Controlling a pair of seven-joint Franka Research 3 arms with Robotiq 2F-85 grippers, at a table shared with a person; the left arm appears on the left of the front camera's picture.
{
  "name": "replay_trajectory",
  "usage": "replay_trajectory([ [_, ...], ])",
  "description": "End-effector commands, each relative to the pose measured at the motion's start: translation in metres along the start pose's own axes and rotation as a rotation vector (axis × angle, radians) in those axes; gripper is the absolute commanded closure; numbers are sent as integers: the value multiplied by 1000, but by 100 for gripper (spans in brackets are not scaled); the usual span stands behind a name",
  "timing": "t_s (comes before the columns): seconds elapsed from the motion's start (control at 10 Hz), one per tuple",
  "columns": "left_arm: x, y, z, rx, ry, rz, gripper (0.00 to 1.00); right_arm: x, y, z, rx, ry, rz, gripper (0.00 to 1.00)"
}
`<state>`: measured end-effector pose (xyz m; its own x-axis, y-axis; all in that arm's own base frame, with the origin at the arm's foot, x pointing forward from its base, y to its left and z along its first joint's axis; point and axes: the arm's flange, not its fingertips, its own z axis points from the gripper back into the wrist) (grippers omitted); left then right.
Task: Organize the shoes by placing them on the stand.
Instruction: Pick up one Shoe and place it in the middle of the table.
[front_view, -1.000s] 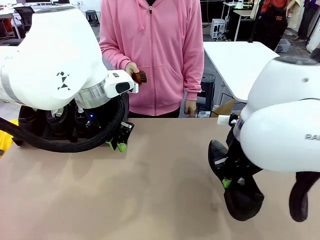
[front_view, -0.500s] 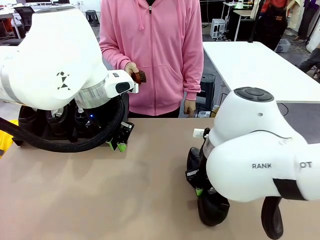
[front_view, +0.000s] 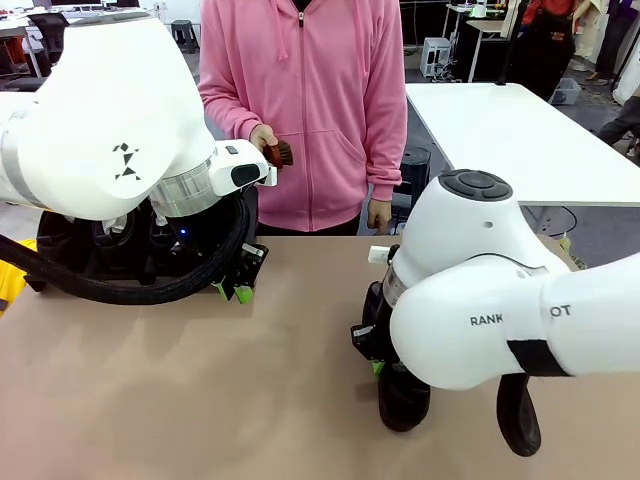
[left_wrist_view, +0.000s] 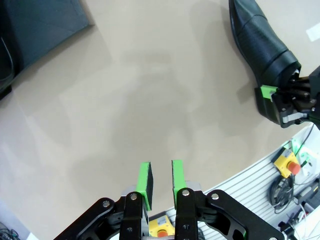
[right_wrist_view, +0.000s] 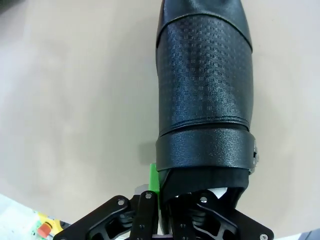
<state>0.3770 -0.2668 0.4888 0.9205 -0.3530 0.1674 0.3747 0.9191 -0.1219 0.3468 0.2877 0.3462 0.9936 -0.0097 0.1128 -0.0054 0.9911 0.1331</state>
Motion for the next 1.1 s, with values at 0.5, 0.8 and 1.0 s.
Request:
replay_trajectory([
  [0.5,0,2,2,8,2,-8,75,12,4,9,7,21,-28,39],
  [0.8,0,2,2,8,2,-8,75,6,-8,32,23,106,-87,0],
  [1.0,0,2,2,8,2,-8,75,0,-19,45,-20,288,-119,0],
])
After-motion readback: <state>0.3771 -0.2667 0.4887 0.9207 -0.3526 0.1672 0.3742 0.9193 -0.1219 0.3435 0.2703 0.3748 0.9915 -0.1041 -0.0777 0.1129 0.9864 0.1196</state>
